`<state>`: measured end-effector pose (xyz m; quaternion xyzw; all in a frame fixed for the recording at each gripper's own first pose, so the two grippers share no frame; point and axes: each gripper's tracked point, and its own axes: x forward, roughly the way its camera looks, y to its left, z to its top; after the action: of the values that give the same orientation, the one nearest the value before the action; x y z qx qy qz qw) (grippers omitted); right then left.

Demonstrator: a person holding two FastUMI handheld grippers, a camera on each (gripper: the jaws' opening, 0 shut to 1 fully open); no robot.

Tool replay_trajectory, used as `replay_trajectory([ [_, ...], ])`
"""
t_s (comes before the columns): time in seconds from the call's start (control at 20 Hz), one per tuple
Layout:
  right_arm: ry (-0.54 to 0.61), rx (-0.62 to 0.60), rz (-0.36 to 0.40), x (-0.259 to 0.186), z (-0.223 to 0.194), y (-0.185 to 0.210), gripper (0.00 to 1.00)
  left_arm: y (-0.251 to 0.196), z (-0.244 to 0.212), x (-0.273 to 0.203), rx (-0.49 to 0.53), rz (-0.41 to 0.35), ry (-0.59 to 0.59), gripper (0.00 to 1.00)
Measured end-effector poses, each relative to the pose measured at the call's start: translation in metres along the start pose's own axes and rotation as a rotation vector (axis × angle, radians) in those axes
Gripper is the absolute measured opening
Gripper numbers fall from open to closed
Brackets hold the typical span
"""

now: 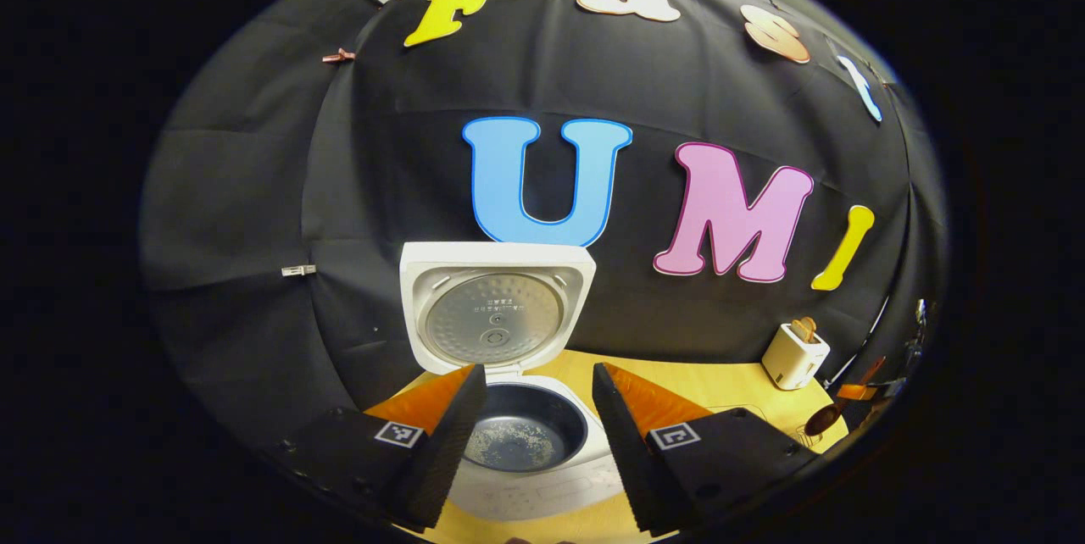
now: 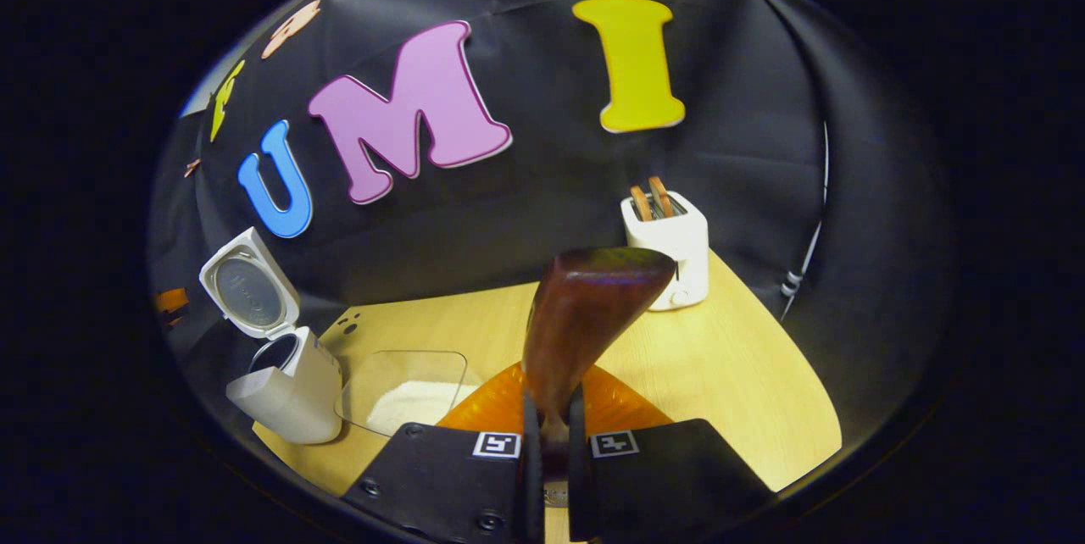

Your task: Close the left gripper, press the button to open the rice cooker; take a wooden spoon from the chopstick holder with the right hand, scoop a spoonful of rice and pour it into the rice cooker, then put the wooden spoon back into the chopstick holder.

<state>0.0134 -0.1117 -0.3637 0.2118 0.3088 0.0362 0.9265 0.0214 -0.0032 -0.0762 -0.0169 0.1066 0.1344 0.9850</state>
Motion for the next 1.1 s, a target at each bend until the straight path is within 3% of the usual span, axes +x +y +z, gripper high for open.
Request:
replay_trajectory([
  [0.25, -0.030, -0.028, 0.112, 0.018, 0.026, 0.068, 0.15, 0.013, -0.008, 0.001, -0.023, -0.001, 0.007, 0.82],
  [0.55, 0.040, -0.168, 0.179, 0.073, -0.012, 0.141, 0.15, 0.042, -0.011, 0.009, -0.029, 0.014, 0.021, 0.82],
  [0.85, 0.126, -0.325, 0.061, 0.126, -0.065, 0.146, 0.16, 0.070, -0.012, 0.018, -0.013, 0.017, 0.036, 0.82],
  [1.1, 0.184, -0.360, -0.002, 0.149, -0.097, 0.146, 0.16, 0.084, -0.021, 0.030, -0.001, -0.001, 0.063, 0.82],
])
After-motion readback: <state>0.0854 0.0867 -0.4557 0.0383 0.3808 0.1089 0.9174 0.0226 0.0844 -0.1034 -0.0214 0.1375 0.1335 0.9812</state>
